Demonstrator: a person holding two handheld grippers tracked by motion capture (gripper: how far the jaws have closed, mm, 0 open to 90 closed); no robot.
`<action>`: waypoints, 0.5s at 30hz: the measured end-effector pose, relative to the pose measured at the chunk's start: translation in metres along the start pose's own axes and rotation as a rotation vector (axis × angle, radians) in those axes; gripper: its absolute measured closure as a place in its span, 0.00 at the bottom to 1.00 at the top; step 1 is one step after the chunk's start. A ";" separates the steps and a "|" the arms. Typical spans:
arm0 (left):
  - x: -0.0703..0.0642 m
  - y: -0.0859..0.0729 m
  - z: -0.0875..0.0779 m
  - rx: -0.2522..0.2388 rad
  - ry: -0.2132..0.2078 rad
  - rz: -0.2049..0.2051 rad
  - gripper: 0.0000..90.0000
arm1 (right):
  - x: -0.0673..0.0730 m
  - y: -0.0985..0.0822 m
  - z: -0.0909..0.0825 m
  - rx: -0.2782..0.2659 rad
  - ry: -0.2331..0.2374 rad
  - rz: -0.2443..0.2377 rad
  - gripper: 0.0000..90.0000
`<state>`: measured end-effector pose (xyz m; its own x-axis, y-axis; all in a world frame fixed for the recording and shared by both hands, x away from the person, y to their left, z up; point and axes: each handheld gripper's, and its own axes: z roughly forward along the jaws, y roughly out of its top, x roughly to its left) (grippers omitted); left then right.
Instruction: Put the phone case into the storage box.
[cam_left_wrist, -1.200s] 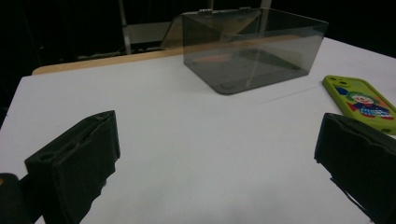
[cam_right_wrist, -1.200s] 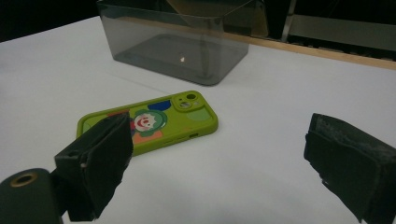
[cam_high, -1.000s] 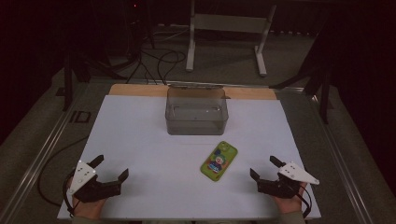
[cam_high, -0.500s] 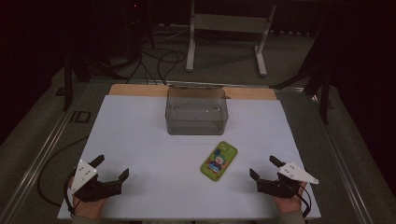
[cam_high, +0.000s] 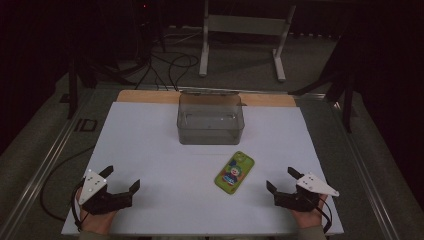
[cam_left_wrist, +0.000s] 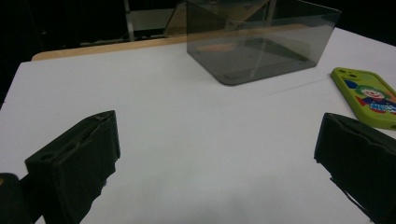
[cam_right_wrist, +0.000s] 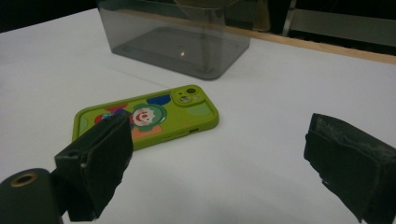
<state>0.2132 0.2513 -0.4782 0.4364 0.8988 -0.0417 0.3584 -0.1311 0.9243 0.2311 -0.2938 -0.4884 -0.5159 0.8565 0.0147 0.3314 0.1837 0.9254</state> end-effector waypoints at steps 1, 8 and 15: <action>0.000 0.000 0.000 0.000 0.001 0.000 0.01 | 0.000 0.000 0.000 0.002 0.000 -0.001 0.09; -0.001 0.000 0.001 0.006 0.003 0.009 0.01 | 0.002 0.000 0.003 0.025 0.002 -0.012 0.09; 0.000 0.000 0.000 0.001 0.014 0.008 0.01 | 0.005 0.005 0.007 0.061 0.013 -0.022 0.09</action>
<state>0.2136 0.2513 -0.4786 0.4276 0.9035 -0.0295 0.3561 -0.1384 0.9241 0.2363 -0.2854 -0.4865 -0.5336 0.8457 -0.0007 0.3670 0.2323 0.9007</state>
